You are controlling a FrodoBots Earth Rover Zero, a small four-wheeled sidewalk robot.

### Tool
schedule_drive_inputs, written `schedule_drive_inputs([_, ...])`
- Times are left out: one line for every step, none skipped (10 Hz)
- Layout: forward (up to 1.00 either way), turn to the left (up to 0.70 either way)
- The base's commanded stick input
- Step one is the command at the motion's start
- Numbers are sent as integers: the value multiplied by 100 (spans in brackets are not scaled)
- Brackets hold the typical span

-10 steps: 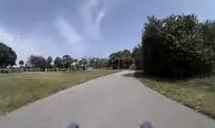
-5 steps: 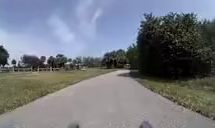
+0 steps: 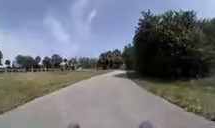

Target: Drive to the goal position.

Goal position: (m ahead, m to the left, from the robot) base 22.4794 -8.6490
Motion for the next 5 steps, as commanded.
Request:
schedule_drive_inputs([70, 0])
schedule_drive_inputs([70, 0])
schedule_drive_inputs([70, 0])
schedule_drive_inputs([70, 0])
schedule_drive_inputs([70, 0])
